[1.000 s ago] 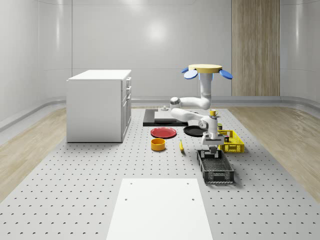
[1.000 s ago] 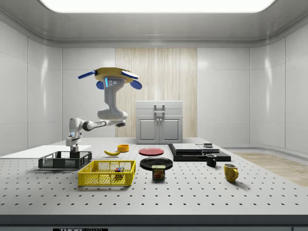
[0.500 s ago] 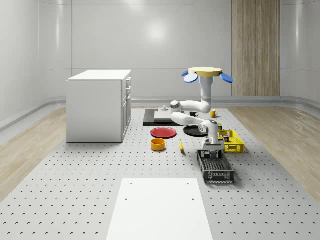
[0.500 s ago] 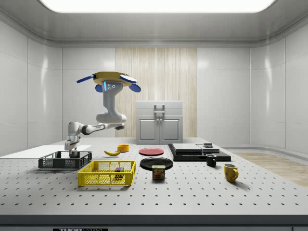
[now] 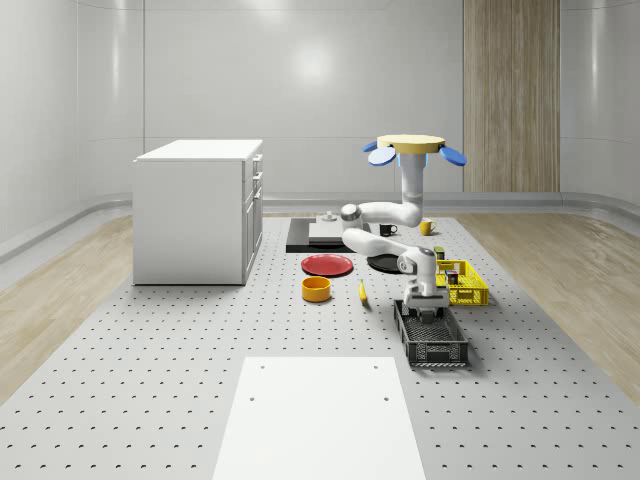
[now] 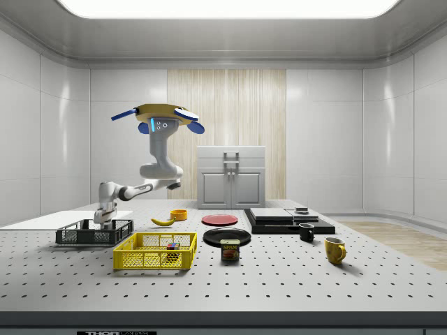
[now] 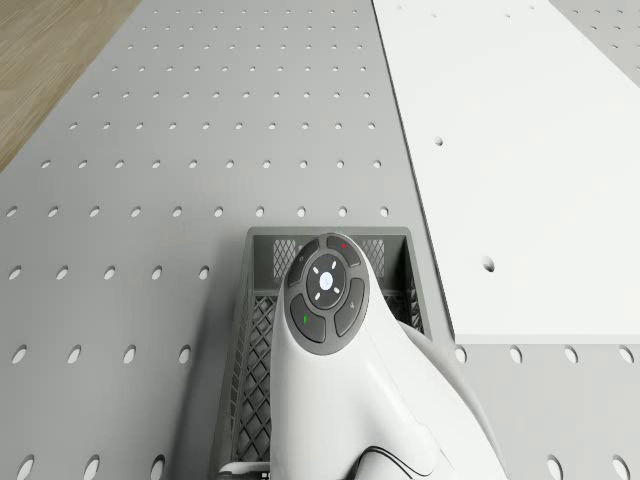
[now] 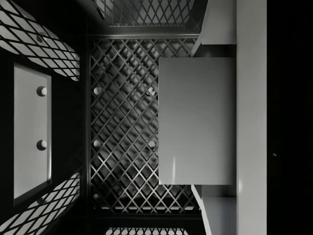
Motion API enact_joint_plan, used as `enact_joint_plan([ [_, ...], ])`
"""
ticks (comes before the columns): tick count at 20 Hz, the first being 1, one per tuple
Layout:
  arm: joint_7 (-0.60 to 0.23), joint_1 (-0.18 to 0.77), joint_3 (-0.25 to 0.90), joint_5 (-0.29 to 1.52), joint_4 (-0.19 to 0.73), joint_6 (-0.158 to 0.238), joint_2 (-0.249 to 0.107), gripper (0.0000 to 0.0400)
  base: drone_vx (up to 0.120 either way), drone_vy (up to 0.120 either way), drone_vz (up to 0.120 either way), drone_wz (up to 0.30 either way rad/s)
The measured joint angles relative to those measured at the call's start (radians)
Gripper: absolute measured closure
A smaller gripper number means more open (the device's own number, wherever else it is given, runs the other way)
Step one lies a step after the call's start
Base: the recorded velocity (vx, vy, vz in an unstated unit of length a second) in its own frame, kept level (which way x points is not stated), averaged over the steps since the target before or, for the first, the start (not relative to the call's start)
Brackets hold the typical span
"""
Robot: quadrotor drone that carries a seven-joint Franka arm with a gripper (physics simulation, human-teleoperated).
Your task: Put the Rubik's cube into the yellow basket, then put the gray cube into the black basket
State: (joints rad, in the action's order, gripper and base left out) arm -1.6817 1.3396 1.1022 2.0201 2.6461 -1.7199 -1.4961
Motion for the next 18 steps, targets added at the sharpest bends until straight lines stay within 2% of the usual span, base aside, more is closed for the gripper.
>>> enact_joint_plan([
  [5, 0.002, 0.006, -0.029, 0.028, -0.017, -0.01, 0.01, 0.015, 0.0, 0.0, 0.0, 0.0],
  [7, 0.003, 0.007, -0.034, 0.035, -0.02, -0.011, 0.014, 0.0091, 0.0, 0.0, 0.0, 0.0],
  [10, 0.004, 0.003, -0.029, 0.031, -0.016, -0.005, 0.016, 0.0043, 0.0, 0.0, 0.0, 0.0],
  [13, 0.005, -0.005, -0.007, 0.012, -0.002, 0.009, 0.015, 0.002, 0.0, 0.0, 0.0, 0.0],
  [18, 0.006, -0.018, 0.033, -0.023, 0.019, 0.033, 0.011, 0.0006, 0.0, 0.0, 0.0, 0.0],
])
